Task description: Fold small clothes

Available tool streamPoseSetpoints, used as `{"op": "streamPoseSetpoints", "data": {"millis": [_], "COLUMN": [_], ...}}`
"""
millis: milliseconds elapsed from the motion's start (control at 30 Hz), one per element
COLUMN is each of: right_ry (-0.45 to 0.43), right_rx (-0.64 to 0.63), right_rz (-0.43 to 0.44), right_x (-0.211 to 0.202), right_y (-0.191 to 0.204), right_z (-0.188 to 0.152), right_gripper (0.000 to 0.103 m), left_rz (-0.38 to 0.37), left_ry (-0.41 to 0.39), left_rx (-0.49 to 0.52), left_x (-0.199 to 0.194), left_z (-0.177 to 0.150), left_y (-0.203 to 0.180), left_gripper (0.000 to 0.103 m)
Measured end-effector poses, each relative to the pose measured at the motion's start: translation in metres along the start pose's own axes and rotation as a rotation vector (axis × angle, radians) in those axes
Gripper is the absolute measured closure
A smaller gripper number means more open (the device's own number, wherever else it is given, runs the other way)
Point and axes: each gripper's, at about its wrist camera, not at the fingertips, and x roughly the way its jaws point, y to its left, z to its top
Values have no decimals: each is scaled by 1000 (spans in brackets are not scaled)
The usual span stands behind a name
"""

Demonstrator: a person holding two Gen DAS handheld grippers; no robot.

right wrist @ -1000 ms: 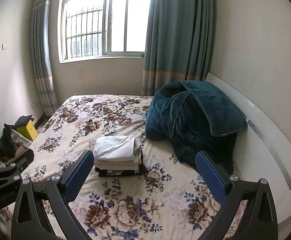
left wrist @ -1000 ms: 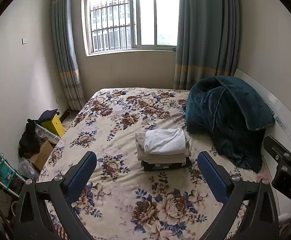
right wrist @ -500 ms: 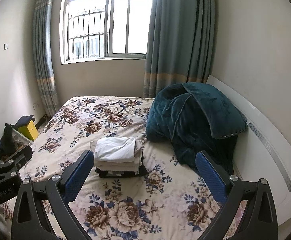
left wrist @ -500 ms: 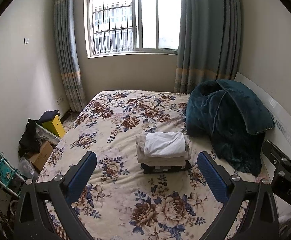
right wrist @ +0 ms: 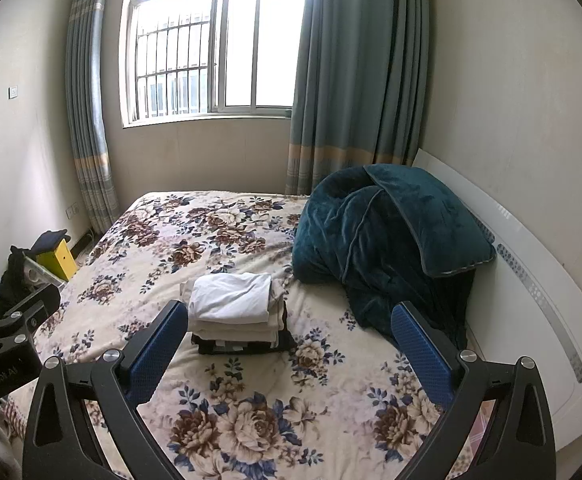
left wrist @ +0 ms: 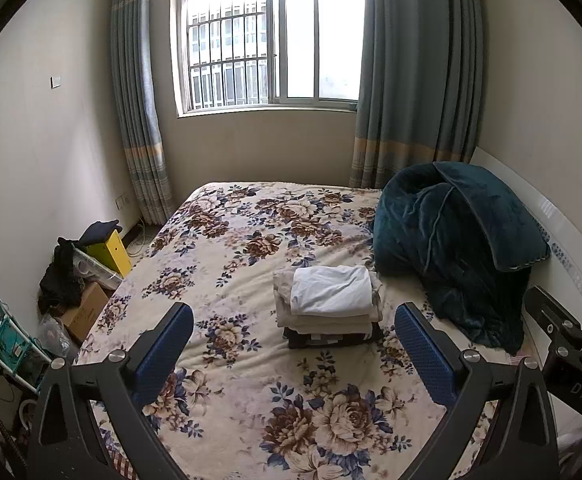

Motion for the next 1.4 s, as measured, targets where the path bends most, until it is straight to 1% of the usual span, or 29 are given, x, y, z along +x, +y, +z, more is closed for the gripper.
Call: {"op": "streamPoseSetpoints", "data": {"millis": [1033,1233,1400], "right_ry": [-14,-16,-16], "right_rx": [7,11,6], "right_rz": [6,14,15], "right_x": [-3,-3,-3], "right_y": [4,5,5], "right_z": [-3,1,1], "right_gripper": [0,0,0], "left_rz": [11,11,14], "left_ry": [-3,0,-10], "left_rx": [-4,-10,-14], "left_x": [-4,-7,-10], "left_z": [-3,-4,-2], "left_y": [3,4,6], "left_gripper": [0,0,0]}}
